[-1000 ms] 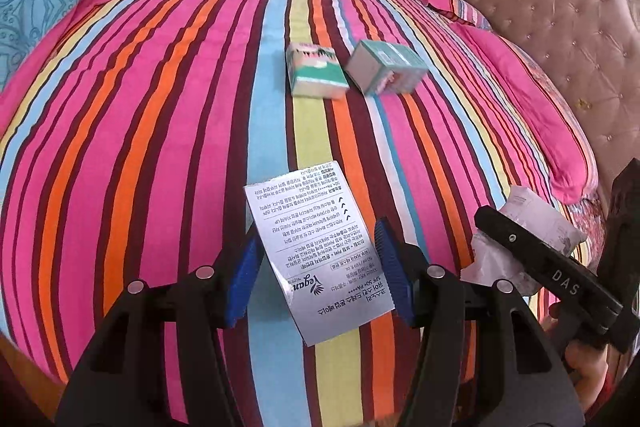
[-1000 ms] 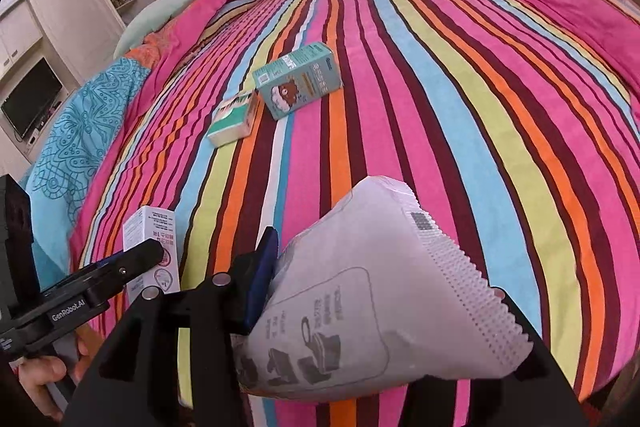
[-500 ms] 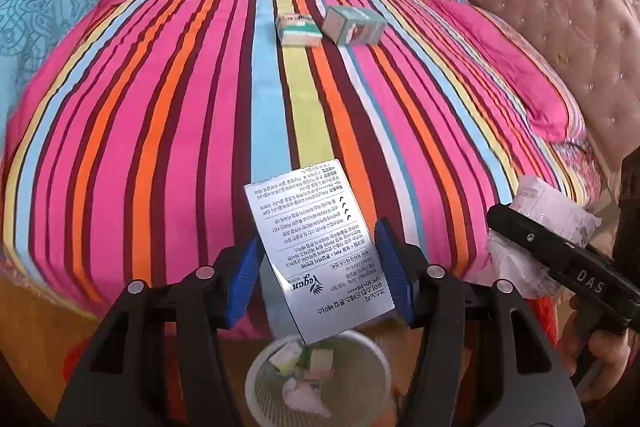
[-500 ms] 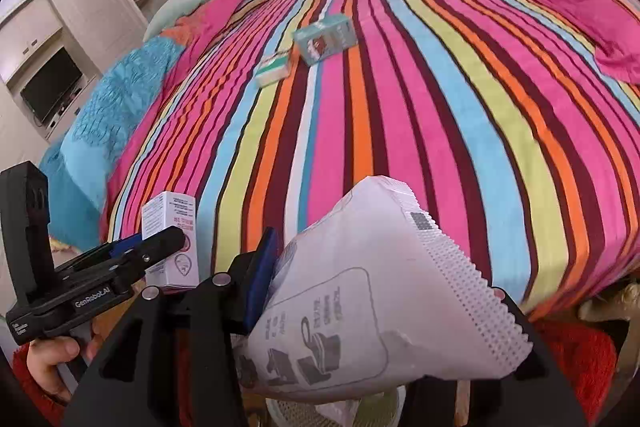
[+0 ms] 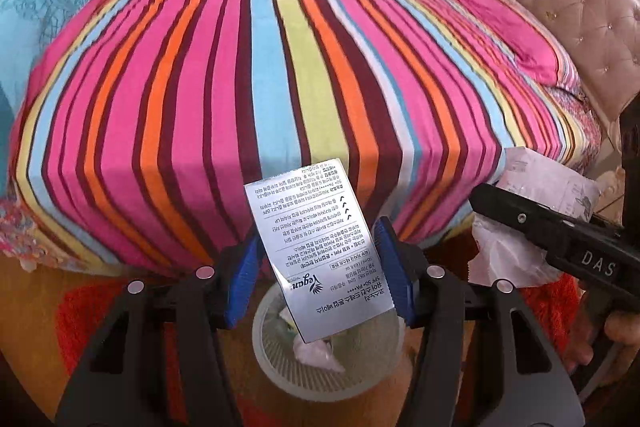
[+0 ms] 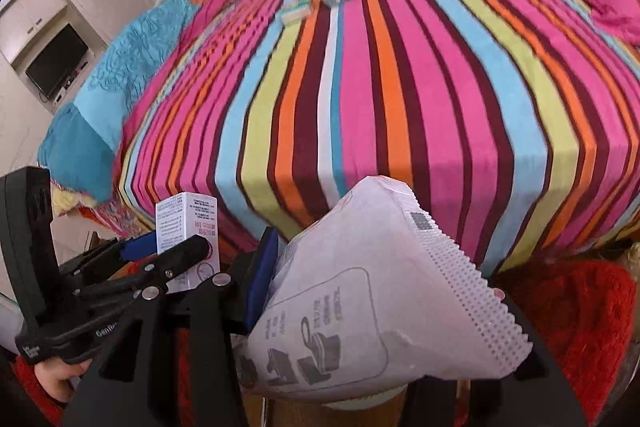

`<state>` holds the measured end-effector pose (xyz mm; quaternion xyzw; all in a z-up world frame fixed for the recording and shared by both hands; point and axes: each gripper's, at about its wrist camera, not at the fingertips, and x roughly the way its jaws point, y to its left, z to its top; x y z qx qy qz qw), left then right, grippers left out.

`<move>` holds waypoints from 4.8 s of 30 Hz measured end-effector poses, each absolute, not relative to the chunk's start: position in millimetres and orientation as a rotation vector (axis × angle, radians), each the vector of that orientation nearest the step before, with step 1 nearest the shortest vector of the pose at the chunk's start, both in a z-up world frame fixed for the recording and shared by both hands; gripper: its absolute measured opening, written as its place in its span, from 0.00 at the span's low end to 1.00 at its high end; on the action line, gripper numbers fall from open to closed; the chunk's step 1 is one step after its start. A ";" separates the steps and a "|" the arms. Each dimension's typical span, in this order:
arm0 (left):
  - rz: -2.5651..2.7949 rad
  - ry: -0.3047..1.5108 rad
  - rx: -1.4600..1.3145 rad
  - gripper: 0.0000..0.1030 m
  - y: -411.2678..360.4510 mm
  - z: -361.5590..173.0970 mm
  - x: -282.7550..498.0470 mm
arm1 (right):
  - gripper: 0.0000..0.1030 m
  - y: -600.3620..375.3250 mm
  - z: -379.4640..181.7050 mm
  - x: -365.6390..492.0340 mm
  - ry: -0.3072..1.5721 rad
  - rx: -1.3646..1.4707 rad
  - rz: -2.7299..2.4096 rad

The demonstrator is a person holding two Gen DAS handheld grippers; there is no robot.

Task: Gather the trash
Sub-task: 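Carry the white packets over the wastebasket with both tools, then open both tools to drop the packets into the wastebasket, then move both tools back over the bed toward the two remaining boxes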

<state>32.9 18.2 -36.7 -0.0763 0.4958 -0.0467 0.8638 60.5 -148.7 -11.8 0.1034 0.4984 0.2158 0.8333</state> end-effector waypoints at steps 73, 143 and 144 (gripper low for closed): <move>-0.005 1.679 -0.412 0.79 27.2 -218.6 29.8 | 0.89 -139.1 -213.7 62.7 1.756 0.302 0.185; 0.020 0.883 -0.309 0.88 59.5 -22.8 294.2 | 0.92 -133.8 24.6 277.1 0.660 -0.044 0.491; 0.021 0.882 -0.311 0.88 60.9 -24.0 298.9 | 0.92 -132.8 24.2 282.4 0.661 -0.047 0.490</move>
